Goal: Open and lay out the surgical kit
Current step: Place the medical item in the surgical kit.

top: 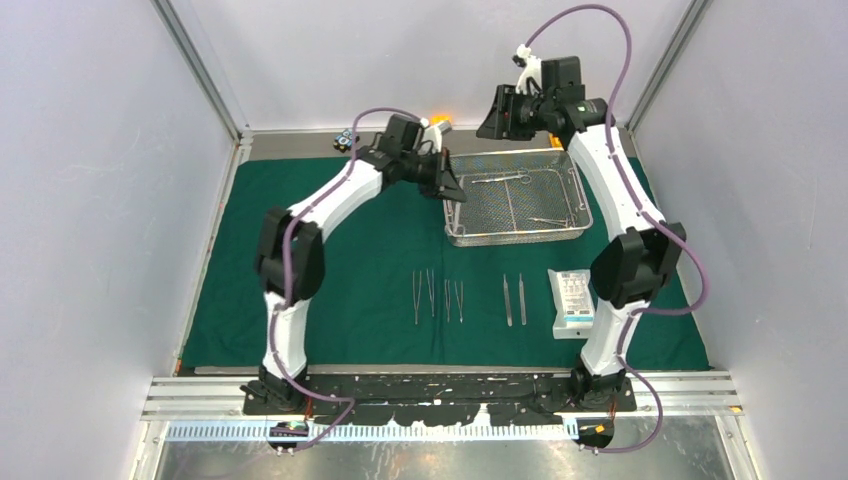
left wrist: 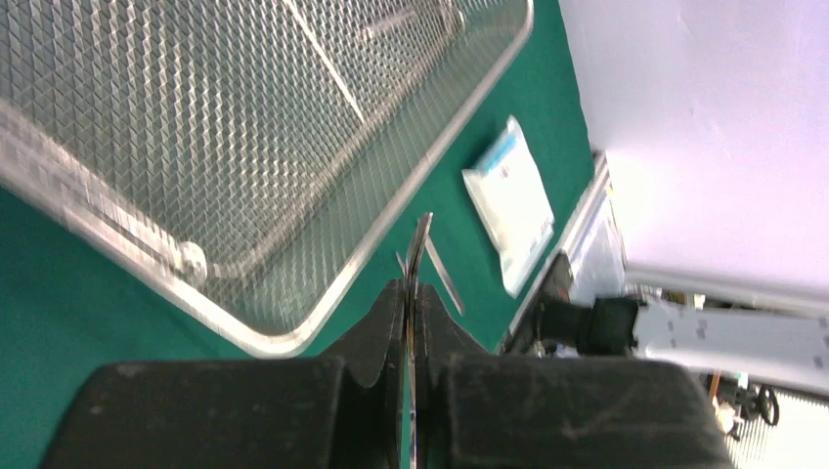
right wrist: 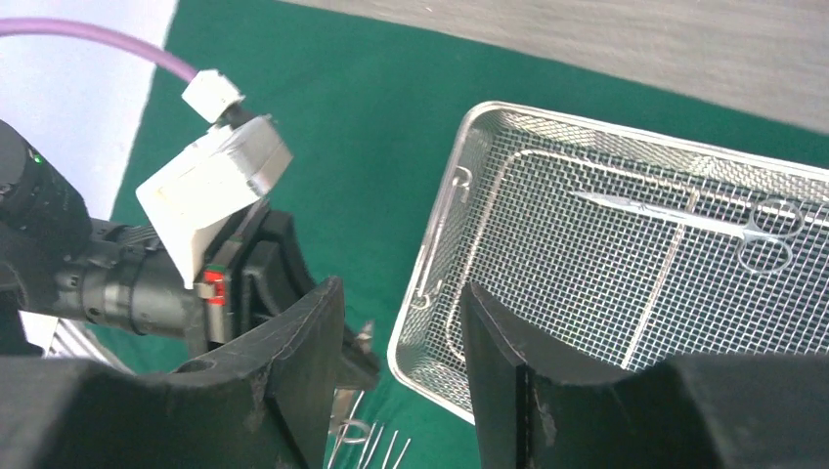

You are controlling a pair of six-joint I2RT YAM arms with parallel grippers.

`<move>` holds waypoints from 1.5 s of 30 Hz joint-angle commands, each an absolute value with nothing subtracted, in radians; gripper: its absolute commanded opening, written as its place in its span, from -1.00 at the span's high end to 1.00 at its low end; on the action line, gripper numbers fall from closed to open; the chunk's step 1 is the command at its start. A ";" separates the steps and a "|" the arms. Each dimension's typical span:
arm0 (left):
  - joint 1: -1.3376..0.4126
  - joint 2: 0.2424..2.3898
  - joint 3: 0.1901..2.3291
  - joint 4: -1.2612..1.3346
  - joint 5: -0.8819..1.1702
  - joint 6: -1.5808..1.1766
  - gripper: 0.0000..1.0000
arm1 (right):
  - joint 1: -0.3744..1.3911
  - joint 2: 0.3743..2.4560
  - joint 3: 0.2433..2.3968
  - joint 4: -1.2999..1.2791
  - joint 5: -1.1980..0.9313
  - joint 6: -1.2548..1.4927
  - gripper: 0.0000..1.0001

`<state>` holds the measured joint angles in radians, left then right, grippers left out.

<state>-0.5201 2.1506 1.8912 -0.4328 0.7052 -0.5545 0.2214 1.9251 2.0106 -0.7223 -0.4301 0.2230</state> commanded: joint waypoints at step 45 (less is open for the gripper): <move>0.023 1.739 1.055 -0.799 0.744 -0.067 0.96 | 0.210 1.626 1.490 -0.517 -0.484 0.018 -0.03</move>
<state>-0.0109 1.7313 1.0252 -0.7681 0.7052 -0.0921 0.2138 1.6752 1.4925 -0.5526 -0.4946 0.0273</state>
